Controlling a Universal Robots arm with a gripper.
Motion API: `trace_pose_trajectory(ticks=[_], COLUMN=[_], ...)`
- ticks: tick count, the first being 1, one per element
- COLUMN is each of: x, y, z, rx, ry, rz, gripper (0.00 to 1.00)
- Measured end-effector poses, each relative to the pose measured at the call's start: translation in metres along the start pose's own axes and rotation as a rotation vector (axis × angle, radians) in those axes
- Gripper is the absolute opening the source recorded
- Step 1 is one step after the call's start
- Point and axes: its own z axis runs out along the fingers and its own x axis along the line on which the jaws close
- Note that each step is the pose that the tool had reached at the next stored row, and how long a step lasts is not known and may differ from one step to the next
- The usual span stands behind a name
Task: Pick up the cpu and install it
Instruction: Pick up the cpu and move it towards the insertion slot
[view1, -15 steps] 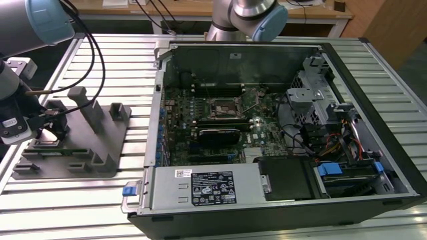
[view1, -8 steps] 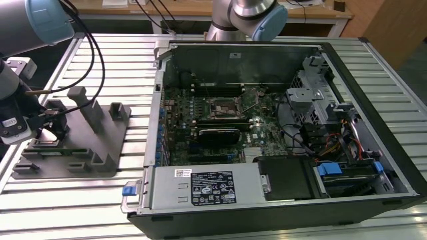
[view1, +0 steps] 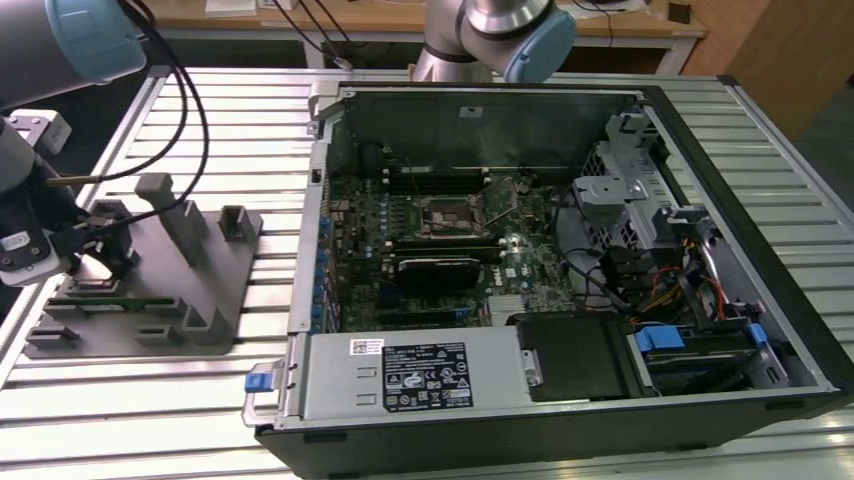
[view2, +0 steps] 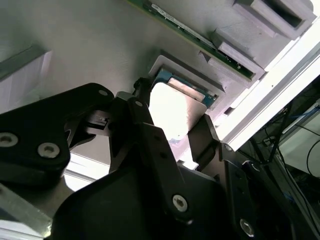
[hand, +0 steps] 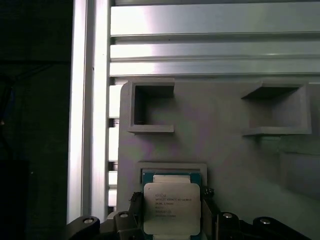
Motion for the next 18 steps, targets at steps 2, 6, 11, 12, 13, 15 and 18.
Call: trace_pose_trajectory(ticks=[2, 6, 11, 12, 13, 15, 18], x=[0.0002, 0.0006, 0.0008, 0.0009, 0.0009, 0.001, 0.0012], y=[0.0006, 0.002, 0.0029, 0.0031, 0.0033, 0.0036, 0.0041], z=[-0.0063, -0.0199, -0.0296, -0.0314, -0.0333, -0.0368, -0.0418], rx=[0.0, -0.0002, -0.0002, -0.0002, -0.0002, -0.0002, -0.0001], ry=[0.0, 0.0, 0.0, -0.0001, -0.0001, 0.0, 0.0001], rz=[0.0, 0.0, 0.0, 0.0, 0.0, 0.0, 0.0], gripper=[0.55, 0.55, 0.55, 0.55, 0.55, 0.55, 0.55])
